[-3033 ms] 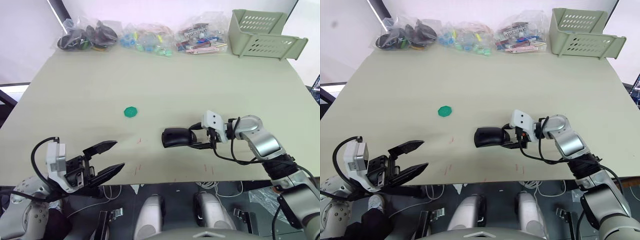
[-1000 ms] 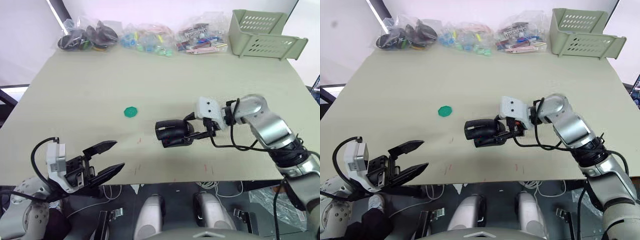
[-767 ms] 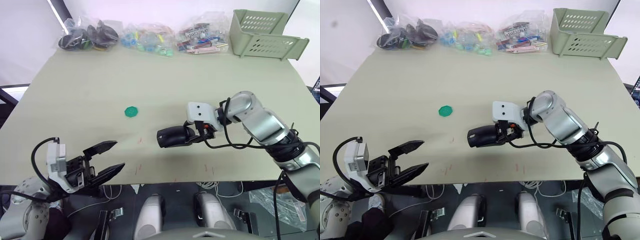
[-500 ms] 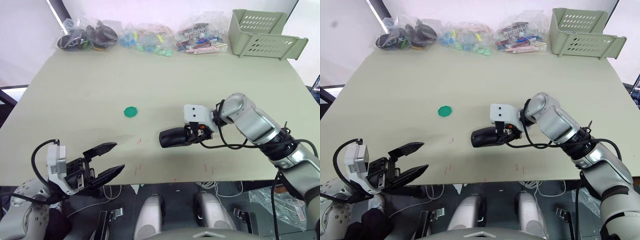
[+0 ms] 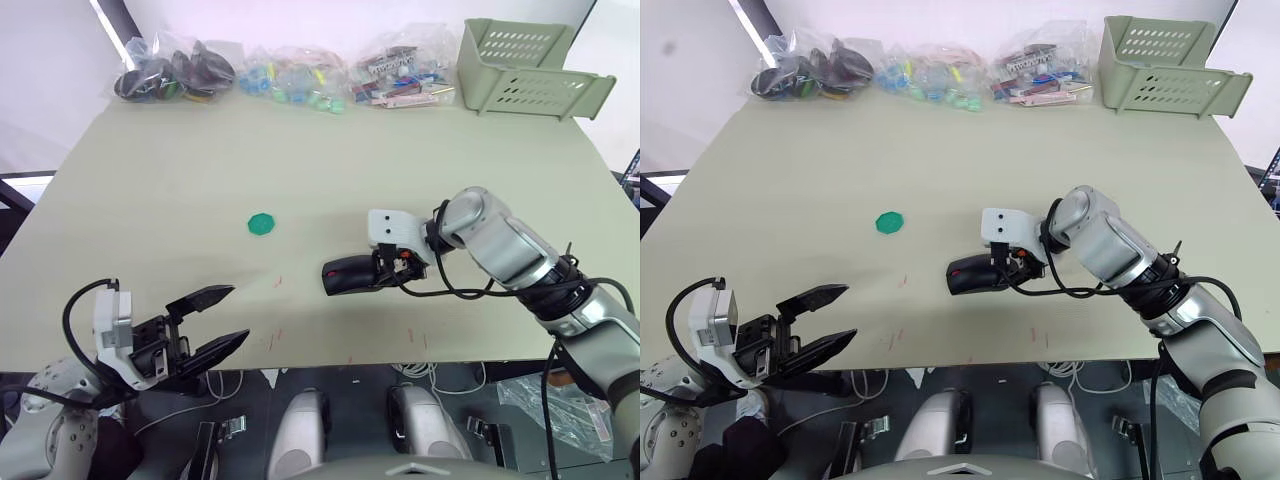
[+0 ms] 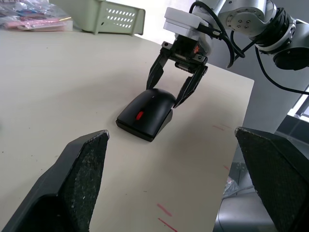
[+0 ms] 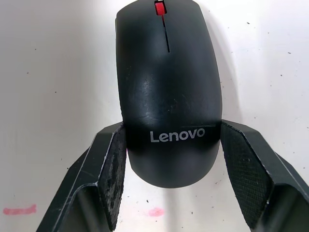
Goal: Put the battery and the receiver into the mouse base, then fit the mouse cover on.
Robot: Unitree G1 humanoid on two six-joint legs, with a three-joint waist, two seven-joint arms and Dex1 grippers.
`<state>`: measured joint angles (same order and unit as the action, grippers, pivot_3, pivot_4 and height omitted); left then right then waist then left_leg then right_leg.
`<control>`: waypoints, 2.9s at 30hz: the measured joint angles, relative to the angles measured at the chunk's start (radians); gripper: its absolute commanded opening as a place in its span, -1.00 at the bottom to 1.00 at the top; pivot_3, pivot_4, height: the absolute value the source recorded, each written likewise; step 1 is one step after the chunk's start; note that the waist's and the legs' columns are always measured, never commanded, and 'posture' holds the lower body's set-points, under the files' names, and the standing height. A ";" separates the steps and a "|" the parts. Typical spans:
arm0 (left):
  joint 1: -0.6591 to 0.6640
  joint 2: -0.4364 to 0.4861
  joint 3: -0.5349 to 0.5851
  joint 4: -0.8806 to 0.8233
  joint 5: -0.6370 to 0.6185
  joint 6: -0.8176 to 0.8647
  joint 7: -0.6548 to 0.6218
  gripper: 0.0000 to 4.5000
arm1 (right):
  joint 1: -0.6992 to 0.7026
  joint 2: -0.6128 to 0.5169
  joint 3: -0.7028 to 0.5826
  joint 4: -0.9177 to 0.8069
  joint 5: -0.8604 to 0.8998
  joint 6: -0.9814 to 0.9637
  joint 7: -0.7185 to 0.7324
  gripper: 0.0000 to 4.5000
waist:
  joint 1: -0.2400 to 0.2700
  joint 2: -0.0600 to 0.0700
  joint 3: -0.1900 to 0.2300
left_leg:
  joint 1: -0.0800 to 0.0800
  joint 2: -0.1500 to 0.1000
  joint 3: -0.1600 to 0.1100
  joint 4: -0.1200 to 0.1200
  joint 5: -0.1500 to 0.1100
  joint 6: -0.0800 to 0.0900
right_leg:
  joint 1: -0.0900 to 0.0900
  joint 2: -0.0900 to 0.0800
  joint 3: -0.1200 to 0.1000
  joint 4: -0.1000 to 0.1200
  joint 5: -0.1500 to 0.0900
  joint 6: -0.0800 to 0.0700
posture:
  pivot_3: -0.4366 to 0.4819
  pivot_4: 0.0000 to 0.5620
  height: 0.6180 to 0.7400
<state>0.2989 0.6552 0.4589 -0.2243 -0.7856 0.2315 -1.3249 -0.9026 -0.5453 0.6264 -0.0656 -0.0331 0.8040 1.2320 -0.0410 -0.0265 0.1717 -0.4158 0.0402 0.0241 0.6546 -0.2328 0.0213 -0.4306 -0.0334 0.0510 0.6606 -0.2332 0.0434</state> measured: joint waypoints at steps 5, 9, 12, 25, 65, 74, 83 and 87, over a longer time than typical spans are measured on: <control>0.001 0.000 0.000 -0.002 0.000 0.000 0.001 1.00 | -0.001 0.000 0.005 0.000 -0.003 0.001 0.003 0.23 | 0.000 0.000 0.000 | 0.000 0.000 0.000 0.000 0.000 0.000 | 0.000 0.000 0.000 0.000 0.000 0.000 | -0.05 -0.47 1.00; 0.002 0.000 0.000 -0.002 0.000 0.000 0.002 1.00 | -0.010 0.000 0.015 0.000 -0.007 0.002 0.004 0.23 | 0.000 0.000 0.000 | 0.000 0.000 0.000 0.000 0.000 0.000 | 0.000 0.000 0.000 0.000 0.000 0.000 | -0.05 -0.47 1.00; 0.009 0.000 0.000 -0.002 0.000 0.000 0.003 1.00 | -0.010 0.001 0.016 0.001 -0.007 0.003 0.003 0.23 | 0.000 0.000 0.000 | 0.000 0.000 0.000 0.000 0.000 0.000 | 0.000 0.000 0.000 0.000 0.000 0.000 | -0.05 -0.47 1.00; 0.010 0.000 0.000 -0.003 0.000 0.000 0.004 1.00 | -0.010 0.006 0.016 0.007 -0.008 0.002 0.003 0.23 | 0.000 0.000 0.000 | 0.000 0.000 0.000 0.000 0.000 0.000 | 0.000 0.000 0.000 0.000 0.000 0.000 | -0.05 -0.47 1.00; 0.011 -0.017 -0.002 -0.020 0.003 -0.006 0.017 1.00 | -0.018 0.043 -0.040 0.006 0.037 -0.058 -0.002 0.97 | -0.001 0.000 0.000 | 0.000 0.000 0.000 0.000 0.000 0.000 | 0.000 0.000 0.000 0.000 0.000 0.000 | -0.05 -0.47 1.00; 0.010 -0.018 -0.002 -0.017 0.010 -0.013 0.012 1.00 | 0.047 0.156 -0.169 -0.036 0.176 -0.069 -0.068 0.33 | 0.001 0.000 0.000 | 0.000 0.000 -0.001 0.000 0.000 0.000 | 0.000 -0.001 0.000 0.000 0.000 0.000 | -0.05 -0.47 1.00; -0.003 -0.013 -0.002 -0.002 0.011 -0.013 0.001 1.00 | 0.092 0.199 -0.105 0.009 0.152 -0.111 -0.138 -0.27 | 0.000 0.000 0.000 | 0.000 0.000 -0.001 0.000 0.000 0.000 | 0.000 0.000 0.000 0.000 0.000 0.000 | -0.05 -0.47 1.00; -0.001 -0.012 -0.002 -0.002 0.011 -0.013 0.001 1.00 | 0.092 0.217 -0.095 0.028 0.150 -0.118 -0.154 -0.27 | 0.000 0.000 0.000 | 0.000 0.000 0.000 0.000 0.000 0.000 | 0.000 0.000 -0.001 0.000 0.000 0.000 | -0.05 -0.47 1.00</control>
<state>0.2978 0.6427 0.4573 -0.2264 -0.7747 0.2180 -1.3240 -0.8108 -0.3281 0.5314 -0.0372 0.1171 0.6859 1.0780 -0.0415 -0.0264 0.1718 -0.4159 0.0404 0.0237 0.6544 -0.2328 0.0212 -0.4307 -0.0334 0.0504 0.6607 -0.2333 0.0432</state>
